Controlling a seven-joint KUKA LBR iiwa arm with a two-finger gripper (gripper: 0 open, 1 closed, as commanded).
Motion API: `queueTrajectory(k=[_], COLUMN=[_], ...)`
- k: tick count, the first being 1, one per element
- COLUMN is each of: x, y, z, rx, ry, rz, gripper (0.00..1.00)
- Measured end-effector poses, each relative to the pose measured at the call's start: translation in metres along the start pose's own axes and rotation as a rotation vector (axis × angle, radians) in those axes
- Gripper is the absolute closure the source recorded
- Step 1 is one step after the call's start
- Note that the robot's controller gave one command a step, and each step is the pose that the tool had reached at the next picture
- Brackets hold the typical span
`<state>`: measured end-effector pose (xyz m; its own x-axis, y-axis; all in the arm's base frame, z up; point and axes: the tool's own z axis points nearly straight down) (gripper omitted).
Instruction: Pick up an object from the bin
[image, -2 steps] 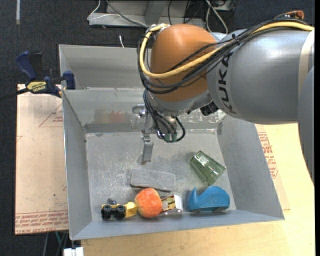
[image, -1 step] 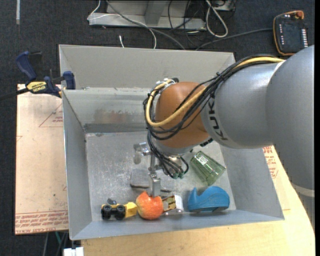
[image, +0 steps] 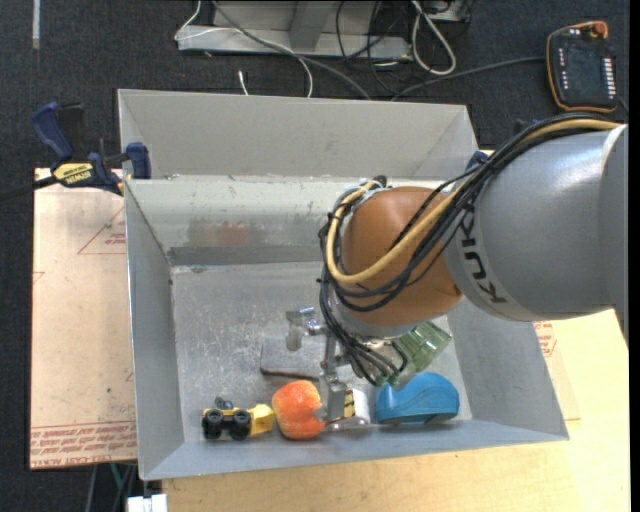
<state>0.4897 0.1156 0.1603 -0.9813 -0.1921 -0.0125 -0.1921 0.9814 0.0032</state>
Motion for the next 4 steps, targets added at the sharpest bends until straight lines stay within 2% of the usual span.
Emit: queueTrajectory(k=[1, 2, 3, 4], x=[0.004, -0.001, 0.006, 0.006], y=[0.029, 0.029, 0.006, 0.006], z=[0.059, 0.087, 0.088, 0.088], rx=[-0.001, -0.002, -0.003, -0.003], ry=[0.003, -0.026, -0.012, -0.012], rz=[-0.063, -0.013, -0.181, -0.181], gripper=[0.00, 0.00, 1.00, 1.00])
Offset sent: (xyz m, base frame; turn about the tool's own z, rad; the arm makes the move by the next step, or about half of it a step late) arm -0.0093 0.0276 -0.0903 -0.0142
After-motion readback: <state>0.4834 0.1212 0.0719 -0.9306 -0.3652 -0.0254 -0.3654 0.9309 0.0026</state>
